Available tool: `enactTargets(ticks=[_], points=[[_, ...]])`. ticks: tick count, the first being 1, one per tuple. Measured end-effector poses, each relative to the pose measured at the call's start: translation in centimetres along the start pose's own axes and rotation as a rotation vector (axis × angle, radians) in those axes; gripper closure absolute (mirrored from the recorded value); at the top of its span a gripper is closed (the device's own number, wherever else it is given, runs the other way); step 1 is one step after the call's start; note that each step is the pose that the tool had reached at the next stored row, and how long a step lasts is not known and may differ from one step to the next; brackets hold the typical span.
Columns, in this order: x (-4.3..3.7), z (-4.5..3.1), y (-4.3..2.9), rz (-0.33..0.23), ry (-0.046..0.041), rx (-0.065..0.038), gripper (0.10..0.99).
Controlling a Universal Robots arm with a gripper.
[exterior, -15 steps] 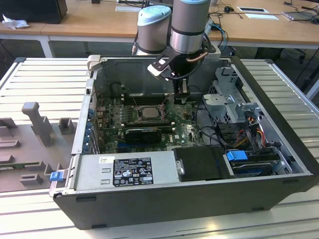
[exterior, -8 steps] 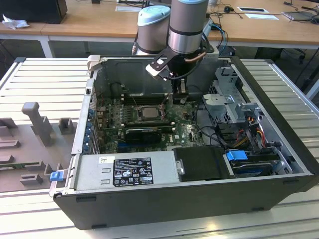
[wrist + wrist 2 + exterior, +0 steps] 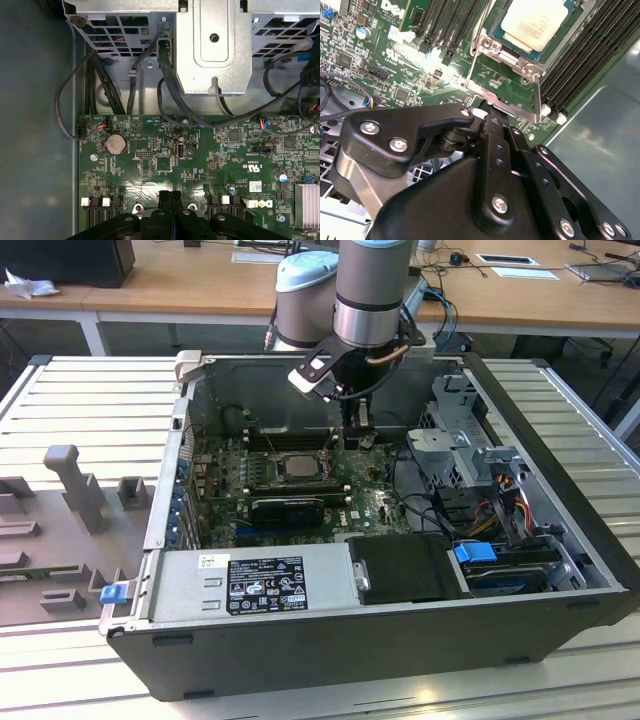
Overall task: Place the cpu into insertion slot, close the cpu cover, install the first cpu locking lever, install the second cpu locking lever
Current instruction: 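Close the cpu cover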
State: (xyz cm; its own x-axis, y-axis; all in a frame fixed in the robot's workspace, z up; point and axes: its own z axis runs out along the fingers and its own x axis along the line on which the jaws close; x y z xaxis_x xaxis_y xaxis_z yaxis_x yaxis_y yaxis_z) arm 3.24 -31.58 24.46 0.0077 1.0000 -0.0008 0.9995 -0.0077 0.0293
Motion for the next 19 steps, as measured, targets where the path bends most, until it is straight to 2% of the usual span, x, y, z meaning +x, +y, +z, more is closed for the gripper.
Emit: enactTargets(ticks=[19], points=[[-0.01, -0.03, -1.02, 0.000, 0.0000, 0.000, 0.980]])
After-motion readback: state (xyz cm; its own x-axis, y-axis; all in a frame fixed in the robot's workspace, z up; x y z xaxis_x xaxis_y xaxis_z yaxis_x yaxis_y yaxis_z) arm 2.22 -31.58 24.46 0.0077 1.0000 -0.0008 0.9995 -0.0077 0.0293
